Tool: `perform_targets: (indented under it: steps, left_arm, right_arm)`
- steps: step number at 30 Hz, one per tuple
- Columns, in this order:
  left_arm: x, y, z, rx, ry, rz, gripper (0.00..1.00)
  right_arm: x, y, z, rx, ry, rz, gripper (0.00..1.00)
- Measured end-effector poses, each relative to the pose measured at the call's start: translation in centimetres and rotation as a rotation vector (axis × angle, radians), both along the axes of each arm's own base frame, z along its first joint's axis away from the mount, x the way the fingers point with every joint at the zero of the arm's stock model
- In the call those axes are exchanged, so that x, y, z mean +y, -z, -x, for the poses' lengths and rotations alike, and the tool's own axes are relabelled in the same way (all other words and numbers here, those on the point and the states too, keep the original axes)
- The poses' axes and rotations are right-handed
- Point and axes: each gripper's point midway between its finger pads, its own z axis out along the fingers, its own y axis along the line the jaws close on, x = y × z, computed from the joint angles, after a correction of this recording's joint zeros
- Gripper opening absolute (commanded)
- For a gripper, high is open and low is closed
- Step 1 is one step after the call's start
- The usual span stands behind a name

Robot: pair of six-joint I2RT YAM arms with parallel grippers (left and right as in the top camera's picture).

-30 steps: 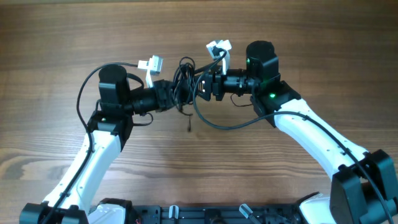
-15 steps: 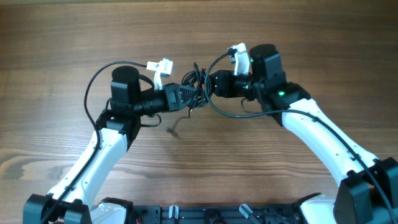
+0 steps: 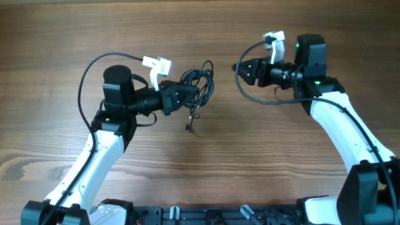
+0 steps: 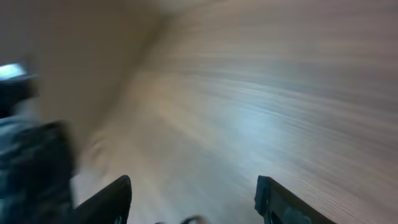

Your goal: Untangle cables

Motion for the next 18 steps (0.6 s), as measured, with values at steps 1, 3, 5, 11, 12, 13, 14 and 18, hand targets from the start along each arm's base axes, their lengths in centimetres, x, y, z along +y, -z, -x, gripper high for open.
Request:
perform_targets:
  steps: [1, 3, 5, 11, 12, 13, 14, 18]
  left_arm:
    - [0.0, 0.0, 0.0, -0.012, 0.003, -0.004, 0.04]
    - [0.0, 0.0, 0.1, -0.031, 0.01, -0.008, 0.04]
    - [0.0, 0.0, 0.1, -0.042, 0.015, -0.011, 0.04]
    - [0.0, 0.7, 0.4, 0.003, 0.016, -0.021, 0.04]
    - [0.0, 0.8, 0.5, 0.013, 0.016, -0.023, 0.04]
    - [0.1, 0.8, 0.4, 0.014, 0.013, -0.023, 0.04]
    - [0.2, 0.9, 0.4, 0.015, 0.009, -0.023, 0.04]
    - [0.2, 0.9, 0.4, 0.016, 0.013, -0.021, 0.04]
  right_arm:
    - [0.8, -1.1, 0.7, -0.04, -0.071, -0.044, 0.67]
    - [2.1, -3.0, 2.3, -0.106, -0.202, -0.121, 0.67]
    - [3.2, -4.1, 3.7, -0.142, -0.298, -0.171, 0.66]
    - [6.3, -2.9, 3.8, -0.119, -0.263, -0.097, 0.64]
    - [6.6, -2.5, 3.6, -0.114, -0.239, -0.076, 0.64]
    - [6.8, -2.1, 3.0, -0.106, -0.193, -0.046, 0.63]
    - [6.9, -1.8, 2.7, -0.105, -0.17, -0.03, 0.63]
    - [6.8, -1.0, 1.5, -0.1, -0.081, 0.026, 0.66]
